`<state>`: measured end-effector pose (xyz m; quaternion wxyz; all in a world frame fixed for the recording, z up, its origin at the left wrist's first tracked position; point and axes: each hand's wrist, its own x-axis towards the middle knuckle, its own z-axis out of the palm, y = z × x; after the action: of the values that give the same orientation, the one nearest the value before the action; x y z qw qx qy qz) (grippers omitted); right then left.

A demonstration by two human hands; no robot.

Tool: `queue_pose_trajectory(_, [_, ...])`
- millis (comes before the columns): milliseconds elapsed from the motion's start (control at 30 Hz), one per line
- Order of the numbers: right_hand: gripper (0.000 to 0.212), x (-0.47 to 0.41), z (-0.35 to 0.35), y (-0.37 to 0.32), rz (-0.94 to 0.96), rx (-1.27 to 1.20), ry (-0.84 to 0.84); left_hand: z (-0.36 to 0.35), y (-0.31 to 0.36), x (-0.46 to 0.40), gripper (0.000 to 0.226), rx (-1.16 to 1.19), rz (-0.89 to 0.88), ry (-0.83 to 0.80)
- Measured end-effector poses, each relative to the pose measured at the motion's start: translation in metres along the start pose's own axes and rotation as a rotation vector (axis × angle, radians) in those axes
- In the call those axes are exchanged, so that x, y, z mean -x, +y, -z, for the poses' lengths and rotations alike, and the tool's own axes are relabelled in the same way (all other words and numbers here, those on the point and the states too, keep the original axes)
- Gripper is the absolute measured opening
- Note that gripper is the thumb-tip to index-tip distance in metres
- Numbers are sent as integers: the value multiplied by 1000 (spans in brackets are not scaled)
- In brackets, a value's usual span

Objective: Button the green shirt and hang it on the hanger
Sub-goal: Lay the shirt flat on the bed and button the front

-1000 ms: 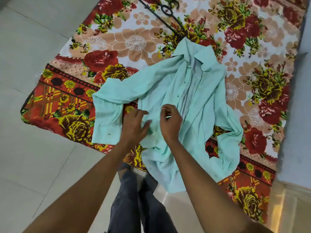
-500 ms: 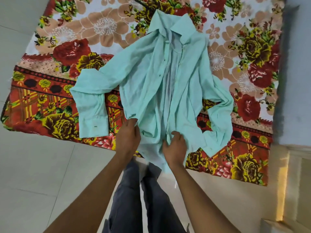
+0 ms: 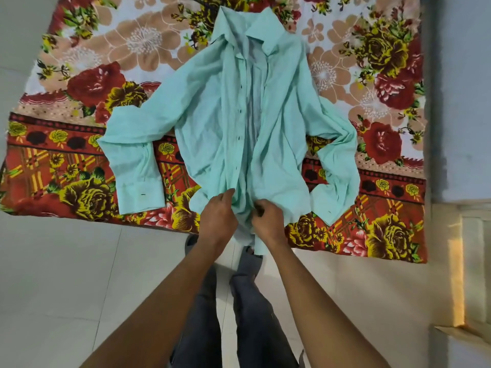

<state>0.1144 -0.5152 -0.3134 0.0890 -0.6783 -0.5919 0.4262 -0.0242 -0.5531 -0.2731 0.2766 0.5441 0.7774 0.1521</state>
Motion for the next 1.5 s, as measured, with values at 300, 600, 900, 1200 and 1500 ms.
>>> queue_pose_trajectory(300, [17, -9, -4, -6, 70, -105, 180, -9, 1, 7, 80, -95, -119, -29])
queue_pose_trajectory(600, [35, -25, -10, -13, 50, 20, 121, -8, -5, 16, 69, -165, -182, 55])
queue_pose_trajectory(900, [19, -25, -11, -1, 49, -136, 181, -14, -21, 6, 40, -61, -1, 111])
queue_pose_trajectory(1200, [21, -20, 9, 12, -58, -540, 40, -25, -25, 25, 15, -89, -119, 248])
queue_pose_trajectory(1500, [30, -5, 13, 29, -6, -461, -68, -41, -44, 45, 36, -226, -296, 209])
